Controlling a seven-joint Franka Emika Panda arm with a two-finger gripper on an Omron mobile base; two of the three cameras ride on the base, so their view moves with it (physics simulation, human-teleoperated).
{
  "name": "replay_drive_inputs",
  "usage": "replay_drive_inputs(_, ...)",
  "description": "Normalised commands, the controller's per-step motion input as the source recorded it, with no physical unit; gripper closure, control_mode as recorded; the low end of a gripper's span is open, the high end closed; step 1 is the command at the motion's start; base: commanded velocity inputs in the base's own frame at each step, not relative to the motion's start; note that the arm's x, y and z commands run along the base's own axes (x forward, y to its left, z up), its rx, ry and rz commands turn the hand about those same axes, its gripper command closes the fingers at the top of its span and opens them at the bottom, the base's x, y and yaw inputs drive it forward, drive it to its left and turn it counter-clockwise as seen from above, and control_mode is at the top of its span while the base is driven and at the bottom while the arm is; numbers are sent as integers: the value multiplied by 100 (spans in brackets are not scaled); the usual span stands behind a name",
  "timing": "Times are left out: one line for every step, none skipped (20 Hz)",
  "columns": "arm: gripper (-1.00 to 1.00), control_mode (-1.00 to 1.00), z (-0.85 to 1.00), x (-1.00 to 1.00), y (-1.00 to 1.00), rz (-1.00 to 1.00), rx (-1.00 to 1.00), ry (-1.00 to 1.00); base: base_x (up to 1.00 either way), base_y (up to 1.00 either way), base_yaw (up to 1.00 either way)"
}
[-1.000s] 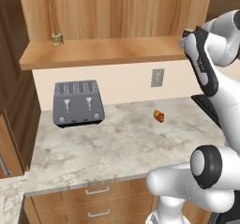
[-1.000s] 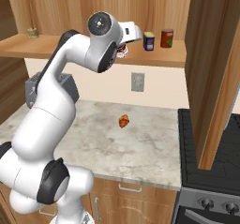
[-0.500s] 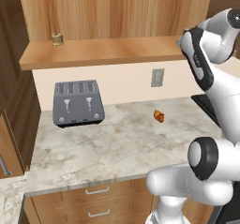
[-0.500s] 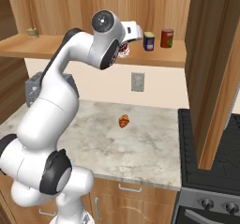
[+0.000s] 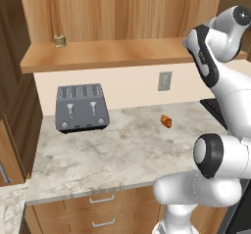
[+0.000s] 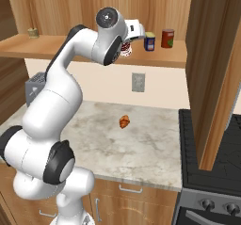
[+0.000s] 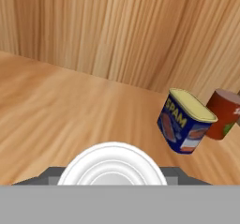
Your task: Pick the cans from the counter and place them in their designated side in the cabinet.
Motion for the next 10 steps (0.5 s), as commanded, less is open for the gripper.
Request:
replay_drive_inputs(100,-100,-4,21,-4,0,0,0,0,0,0)
replay_drive_inputs(100,-100,-4,22,-4,0,0,0,0,0,0)
replay_drive_inputs(100,-100,-5,22,-3,0,0,0,0,0,0)
replay_drive_inputs(100,-100,-5,23,-4,0,0,0,0,0,0)
replay_drive_inputs(100,-100,-4,23,-4,0,0,0,0,0,0)
replay_drive_inputs(100,-100,-5,22,-3,0,0,1,0,0,0)
replay_drive_inputs(100,-100,-6,23,-4,0,0,1,0,0,0)
replay_drive_inputs(100,-100,-6,22,-3,0,0,1,0,0,0)
replay_drive_inputs(100,-100,-6,22,-3,0,0,1,0,0,0)
replay_drive_inputs(100,-100,-7,24,-3,0,0,1,0,0,0)
